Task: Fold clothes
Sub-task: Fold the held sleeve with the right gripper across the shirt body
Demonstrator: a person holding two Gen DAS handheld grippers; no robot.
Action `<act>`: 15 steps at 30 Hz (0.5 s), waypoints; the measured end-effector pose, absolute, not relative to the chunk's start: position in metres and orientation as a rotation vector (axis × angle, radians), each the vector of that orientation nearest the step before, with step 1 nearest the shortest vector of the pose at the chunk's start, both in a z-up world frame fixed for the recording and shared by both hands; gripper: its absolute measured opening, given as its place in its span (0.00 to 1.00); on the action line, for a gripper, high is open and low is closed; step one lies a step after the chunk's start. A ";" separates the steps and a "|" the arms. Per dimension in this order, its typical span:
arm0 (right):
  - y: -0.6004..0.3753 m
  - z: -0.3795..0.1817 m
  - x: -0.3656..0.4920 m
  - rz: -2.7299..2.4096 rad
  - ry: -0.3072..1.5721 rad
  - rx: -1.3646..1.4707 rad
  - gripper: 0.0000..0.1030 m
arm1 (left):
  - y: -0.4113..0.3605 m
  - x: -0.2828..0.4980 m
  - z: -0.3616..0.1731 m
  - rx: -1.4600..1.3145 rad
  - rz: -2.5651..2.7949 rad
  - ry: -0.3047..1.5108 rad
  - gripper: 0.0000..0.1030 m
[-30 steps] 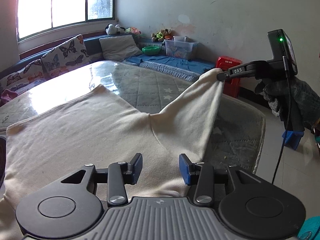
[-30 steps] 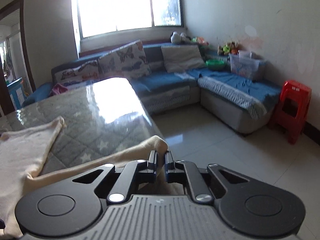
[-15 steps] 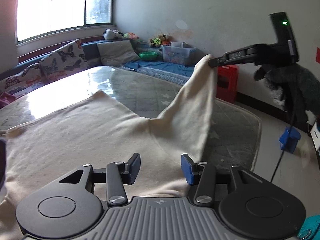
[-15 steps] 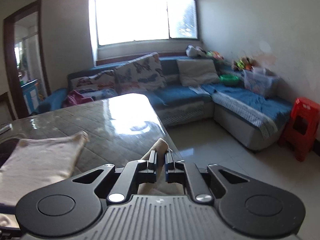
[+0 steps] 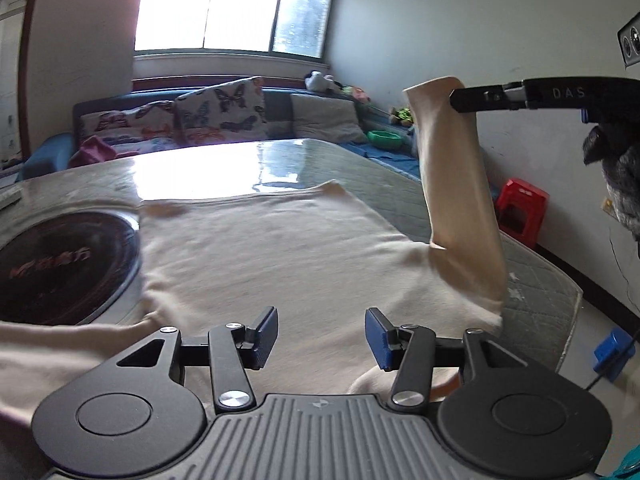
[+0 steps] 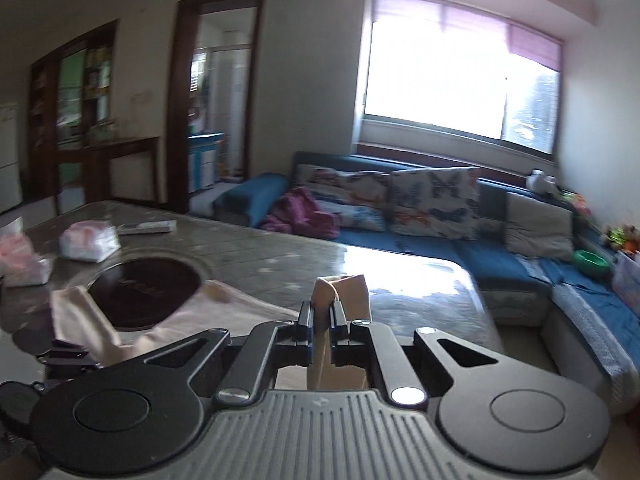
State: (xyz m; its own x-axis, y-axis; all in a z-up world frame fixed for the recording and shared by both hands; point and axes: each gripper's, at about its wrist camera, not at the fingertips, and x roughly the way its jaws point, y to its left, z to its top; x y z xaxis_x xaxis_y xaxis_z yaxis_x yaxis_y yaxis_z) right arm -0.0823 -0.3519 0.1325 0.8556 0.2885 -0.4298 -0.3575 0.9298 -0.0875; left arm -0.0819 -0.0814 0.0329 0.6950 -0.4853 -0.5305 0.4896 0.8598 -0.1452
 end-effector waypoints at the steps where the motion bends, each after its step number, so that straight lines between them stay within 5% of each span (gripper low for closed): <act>1: -0.339 0.131 -0.080 0.370 0.434 -0.179 0.06 | -0.077 -0.083 0.032 0.002 -0.536 0.593 0.50; 15: -0.233 0.060 -0.080 0.661 0.649 -0.298 0.07 | -0.041 -0.095 0.022 -0.060 -0.453 0.614 0.52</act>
